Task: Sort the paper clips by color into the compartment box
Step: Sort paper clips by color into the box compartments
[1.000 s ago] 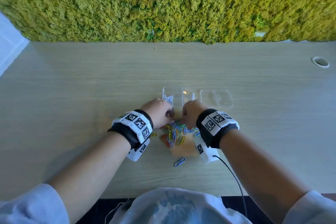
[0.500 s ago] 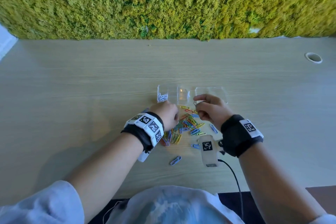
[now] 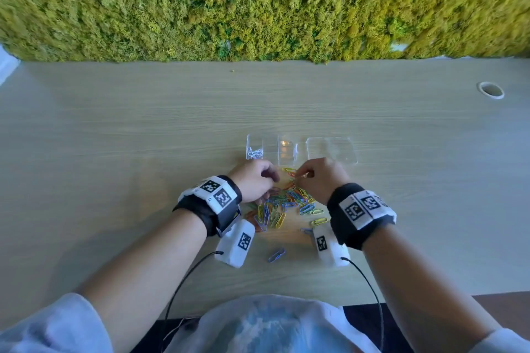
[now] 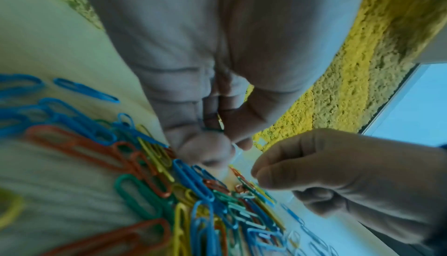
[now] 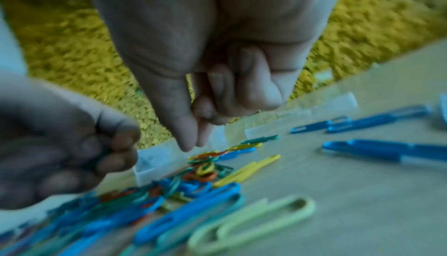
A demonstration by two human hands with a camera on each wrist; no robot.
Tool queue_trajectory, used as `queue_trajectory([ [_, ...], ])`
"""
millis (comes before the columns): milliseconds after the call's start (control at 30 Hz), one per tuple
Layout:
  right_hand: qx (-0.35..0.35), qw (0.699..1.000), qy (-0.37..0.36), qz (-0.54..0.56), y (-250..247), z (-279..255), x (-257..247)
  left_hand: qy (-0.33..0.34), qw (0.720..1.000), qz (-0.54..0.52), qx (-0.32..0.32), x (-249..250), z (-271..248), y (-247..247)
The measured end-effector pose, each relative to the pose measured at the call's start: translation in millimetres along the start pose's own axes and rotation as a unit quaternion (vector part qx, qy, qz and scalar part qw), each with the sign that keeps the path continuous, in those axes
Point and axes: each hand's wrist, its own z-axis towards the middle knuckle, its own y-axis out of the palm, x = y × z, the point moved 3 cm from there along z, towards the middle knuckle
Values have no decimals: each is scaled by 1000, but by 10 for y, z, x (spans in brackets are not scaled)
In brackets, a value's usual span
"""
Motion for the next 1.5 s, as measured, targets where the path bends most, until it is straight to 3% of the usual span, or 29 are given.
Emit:
queue_trajectory([
  [100, -12, 991, -8, -134, 24, 27, -59, 9, 996, 93, 5, 86, -19, 16],
  [267, -10, 990, 10, -139, 65, 69, -60, 27, 982, 186, 4, 141, -48, 40],
  [367, 14, 998, 25, -57, 23, 44, 1, 63, 953, 296, 3, 154, -57, 63],
  [467, 18, 989, 47, 137, -26, 6, 62, 78, 941, 331, 3, 149, -52, 81],
  [533, -10, 930, 80, 359, -17, -50, 92, 82, 939, 334, 5, 153, -55, 88],
  [600, -49, 833, 105, 541, 5, -110, 109, 89, 940, 328, 5, 156, -51, 95],
  [667, -74, 770, 107, 624, 0, -160, 120, 87, 945, 317, 3, 149, -45, 100],
  [700, -79, 759, 103, 638, -1, -167, 127, 84, 948, 307, 4, 143, -45, 98],
  [767, -71, 783, 96, 610, -9, -160, 129, 80, 955, 286, 14, 126, -43, 82],
  [900, -44, 940, 56, 332, 39, -110, 140, 91, 953, 290, 8, 111, -56, 78],
  [967, -25, 984, 40, 169, 79, -103, 133, 95, 942, 321, -6, 116, -56, 110],
  [1067, -20, 999, 32, 32, 113, -159, 96, 107, 933, 345, -7, 138, -44, 168],
  [1167, -25, 999, 30, -24, 90, -184, 57, 113, 934, 338, 0, 151, -38, 186],
  [1300, -32, 997, 29, -65, 61, -189, 33, 111, 961, 253, 14, 117, -39, 135],
  [1500, -40, 993, 7, -108, 46, -251, -1, 37, 996, 76, 26, 10, -29, 26],
])
